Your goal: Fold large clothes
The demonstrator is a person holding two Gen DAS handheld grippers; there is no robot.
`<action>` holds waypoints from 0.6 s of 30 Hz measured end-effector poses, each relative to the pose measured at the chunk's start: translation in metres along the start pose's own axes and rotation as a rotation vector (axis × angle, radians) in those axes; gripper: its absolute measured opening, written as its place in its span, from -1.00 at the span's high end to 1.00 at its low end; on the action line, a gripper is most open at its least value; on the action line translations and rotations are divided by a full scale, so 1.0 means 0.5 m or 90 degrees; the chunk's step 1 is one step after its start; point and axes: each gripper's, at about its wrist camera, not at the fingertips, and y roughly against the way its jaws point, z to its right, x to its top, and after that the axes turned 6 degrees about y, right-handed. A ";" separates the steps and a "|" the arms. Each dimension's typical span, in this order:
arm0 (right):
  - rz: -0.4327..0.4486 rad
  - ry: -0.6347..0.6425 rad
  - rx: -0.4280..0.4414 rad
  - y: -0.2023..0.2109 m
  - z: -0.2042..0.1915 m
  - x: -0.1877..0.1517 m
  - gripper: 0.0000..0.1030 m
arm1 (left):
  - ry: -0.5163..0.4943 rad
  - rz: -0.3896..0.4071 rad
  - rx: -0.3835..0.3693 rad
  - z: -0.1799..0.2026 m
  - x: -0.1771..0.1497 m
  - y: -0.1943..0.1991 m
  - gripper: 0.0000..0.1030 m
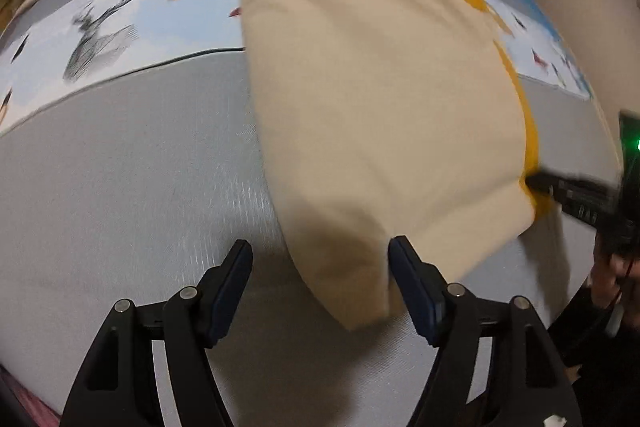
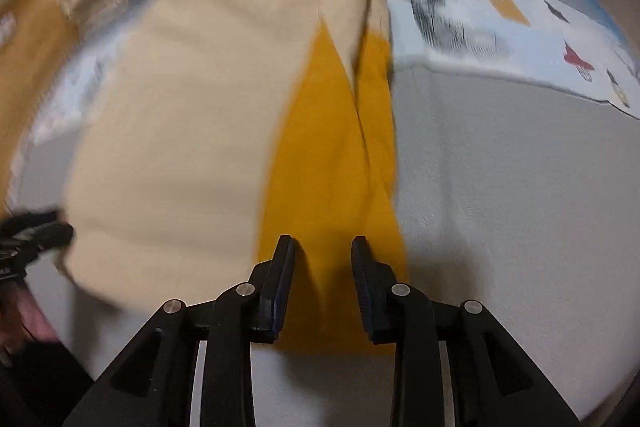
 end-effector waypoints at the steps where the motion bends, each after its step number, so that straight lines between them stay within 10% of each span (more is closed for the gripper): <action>1: -0.008 -0.010 -0.011 0.003 0.004 -0.010 0.40 | 0.005 0.016 0.006 -0.011 -0.017 0.026 -0.31; 6: 0.127 -0.107 -0.029 0.183 0.032 -0.079 0.39 | -0.051 0.212 0.071 0.048 -0.108 0.205 -0.42; 12: 0.352 -0.035 -0.066 0.415 -0.054 -0.228 -0.96 | -0.062 0.346 0.111 0.113 -0.237 0.347 -0.87; 18: 0.396 -0.028 -0.114 0.501 -0.131 -0.343 -1.00 | 0.005 0.382 0.118 0.146 -0.351 0.380 -0.92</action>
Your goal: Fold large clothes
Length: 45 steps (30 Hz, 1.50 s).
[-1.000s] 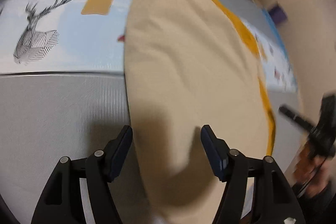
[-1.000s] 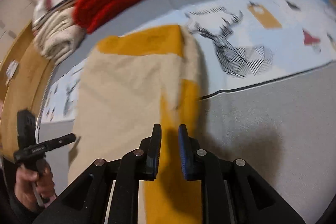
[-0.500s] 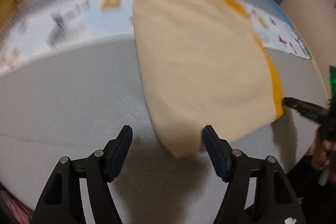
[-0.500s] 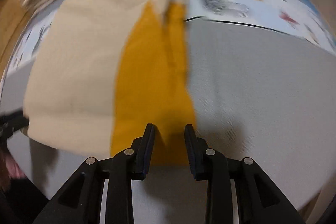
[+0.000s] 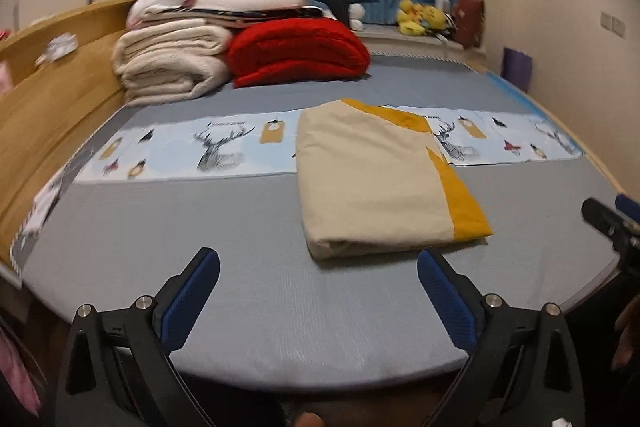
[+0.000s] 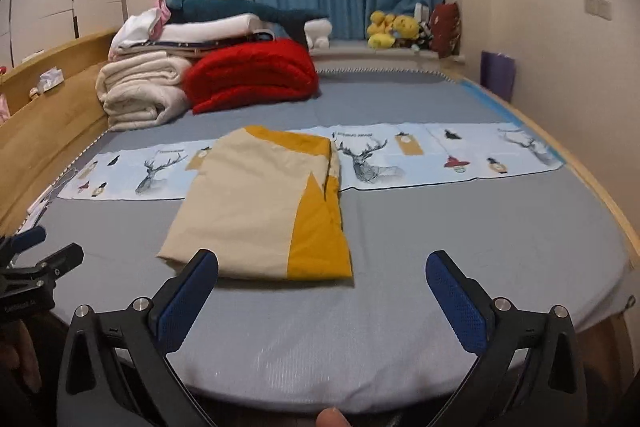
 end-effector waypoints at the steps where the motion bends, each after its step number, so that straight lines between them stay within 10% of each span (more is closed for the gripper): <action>1: 0.000 0.001 -0.002 0.017 -0.009 -0.010 -1.00 | 0.011 -0.005 0.001 0.005 -0.020 0.005 -0.92; 45: -0.056 0.041 0.007 -0.101 -0.113 -0.053 -1.00 | 0.019 -0.077 0.007 0.060 -0.040 -0.113 -0.94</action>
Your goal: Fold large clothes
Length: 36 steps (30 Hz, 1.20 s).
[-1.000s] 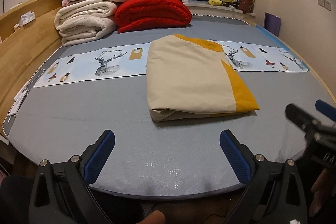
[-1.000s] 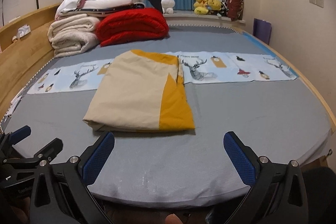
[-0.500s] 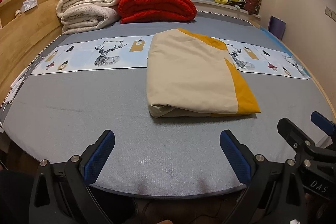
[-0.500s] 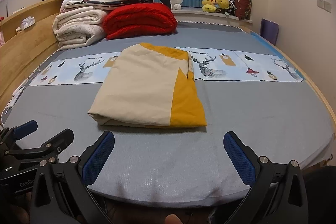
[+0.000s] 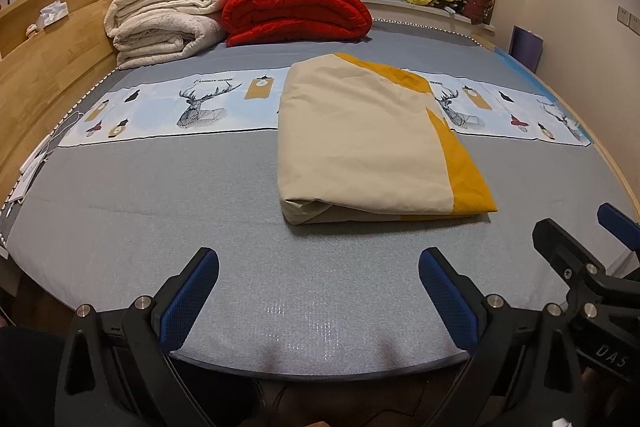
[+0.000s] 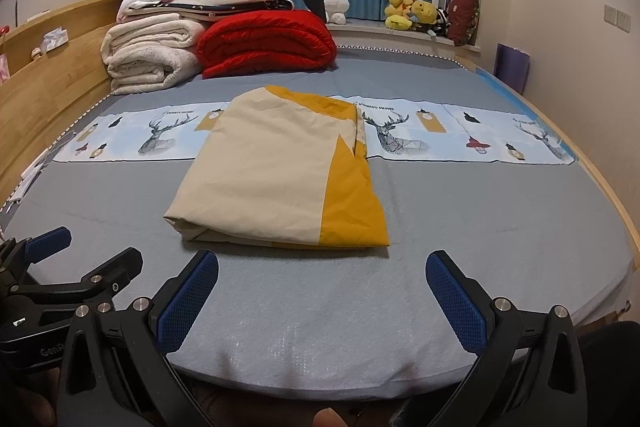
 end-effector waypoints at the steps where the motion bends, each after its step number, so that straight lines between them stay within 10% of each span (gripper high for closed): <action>1: 0.000 -0.001 0.000 0.001 0.000 0.000 -1.00 | -0.001 -0.001 0.000 0.000 0.000 -0.001 -0.94; 36: 0.003 0.000 0.000 -0.007 0.006 0.006 -1.00 | -0.002 -0.002 -0.001 -0.002 -0.001 -0.003 -0.94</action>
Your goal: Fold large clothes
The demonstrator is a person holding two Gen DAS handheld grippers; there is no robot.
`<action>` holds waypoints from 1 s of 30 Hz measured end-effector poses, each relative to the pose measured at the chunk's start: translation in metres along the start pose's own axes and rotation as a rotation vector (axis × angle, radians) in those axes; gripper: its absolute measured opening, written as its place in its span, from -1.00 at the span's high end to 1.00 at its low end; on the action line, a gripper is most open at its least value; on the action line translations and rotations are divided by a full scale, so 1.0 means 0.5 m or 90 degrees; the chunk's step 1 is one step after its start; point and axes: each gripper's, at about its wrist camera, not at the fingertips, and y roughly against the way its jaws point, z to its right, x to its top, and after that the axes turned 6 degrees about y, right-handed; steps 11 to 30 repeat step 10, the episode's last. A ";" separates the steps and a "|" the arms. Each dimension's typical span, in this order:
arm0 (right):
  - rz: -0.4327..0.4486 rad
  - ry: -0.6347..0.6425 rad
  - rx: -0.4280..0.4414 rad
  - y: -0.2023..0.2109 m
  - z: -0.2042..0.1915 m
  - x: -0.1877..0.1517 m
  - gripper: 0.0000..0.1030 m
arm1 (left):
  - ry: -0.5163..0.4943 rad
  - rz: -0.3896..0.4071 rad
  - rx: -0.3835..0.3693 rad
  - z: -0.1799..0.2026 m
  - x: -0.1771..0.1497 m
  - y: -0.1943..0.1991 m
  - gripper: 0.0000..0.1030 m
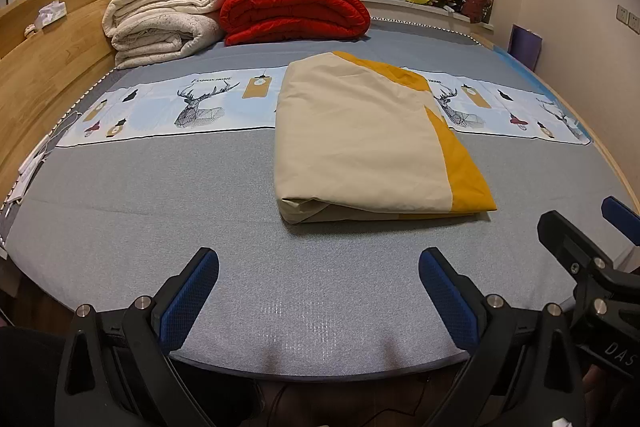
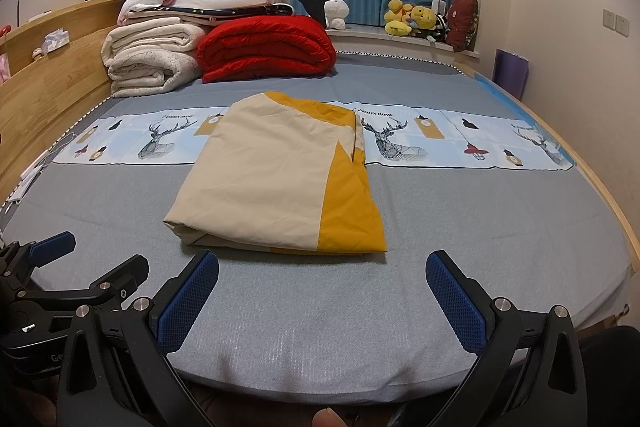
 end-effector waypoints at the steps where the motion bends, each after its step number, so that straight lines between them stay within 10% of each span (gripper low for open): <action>1: 0.001 0.000 -0.001 0.002 -0.002 -0.001 -1.00 | 0.000 0.000 0.000 0.000 0.000 0.000 -0.94; 30: 0.002 0.000 -0.001 0.001 0.000 0.000 -1.00 | -0.002 0.001 -0.001 -0.003 0.001 -0.002 -0.94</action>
